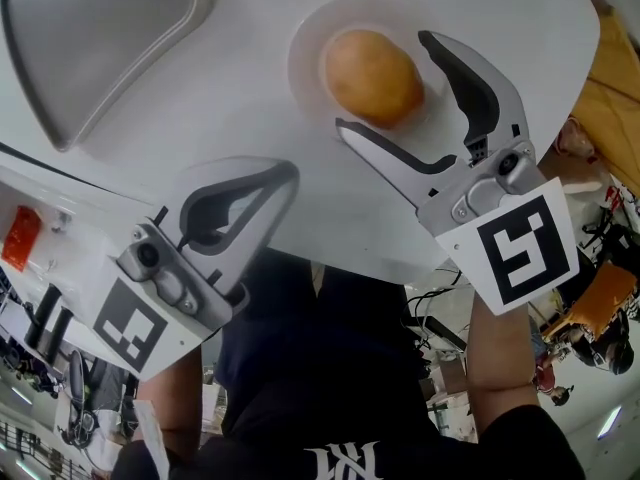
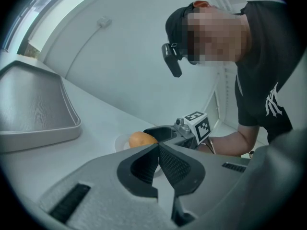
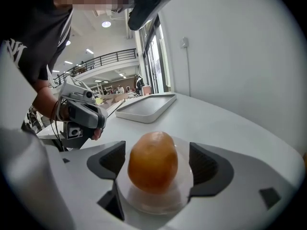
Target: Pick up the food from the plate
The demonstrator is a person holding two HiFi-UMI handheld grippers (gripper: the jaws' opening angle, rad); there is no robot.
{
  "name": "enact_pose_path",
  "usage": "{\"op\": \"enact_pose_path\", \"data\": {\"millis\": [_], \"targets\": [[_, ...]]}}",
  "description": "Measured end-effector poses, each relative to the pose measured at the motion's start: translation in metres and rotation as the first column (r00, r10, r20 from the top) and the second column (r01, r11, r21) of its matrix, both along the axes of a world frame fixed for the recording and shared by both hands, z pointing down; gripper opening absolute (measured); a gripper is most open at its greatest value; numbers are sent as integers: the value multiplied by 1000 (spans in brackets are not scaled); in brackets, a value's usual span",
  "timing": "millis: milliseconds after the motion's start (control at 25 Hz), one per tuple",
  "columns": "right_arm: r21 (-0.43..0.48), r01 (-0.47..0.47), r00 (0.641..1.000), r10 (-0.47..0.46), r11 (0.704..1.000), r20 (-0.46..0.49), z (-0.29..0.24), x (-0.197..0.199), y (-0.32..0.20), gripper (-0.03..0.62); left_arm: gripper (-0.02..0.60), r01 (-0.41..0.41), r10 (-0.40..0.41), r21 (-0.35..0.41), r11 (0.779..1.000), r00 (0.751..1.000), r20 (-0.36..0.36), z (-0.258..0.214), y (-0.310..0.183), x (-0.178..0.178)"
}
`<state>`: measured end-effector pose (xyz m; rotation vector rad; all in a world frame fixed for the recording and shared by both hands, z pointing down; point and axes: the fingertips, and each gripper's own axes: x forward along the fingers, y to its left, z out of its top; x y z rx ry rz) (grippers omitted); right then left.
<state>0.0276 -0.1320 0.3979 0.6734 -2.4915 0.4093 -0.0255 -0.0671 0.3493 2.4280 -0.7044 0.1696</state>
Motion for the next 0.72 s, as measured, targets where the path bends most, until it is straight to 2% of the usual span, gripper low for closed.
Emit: {"op": "enact_pose_path", "data": {"millis": [720], "targets": [[-17, 12, 998, -13, 1000, -63, 13, 1, 1, 342, 5, -18, 16, 39, 999, 999, 46, 2, 5, -4]]}}
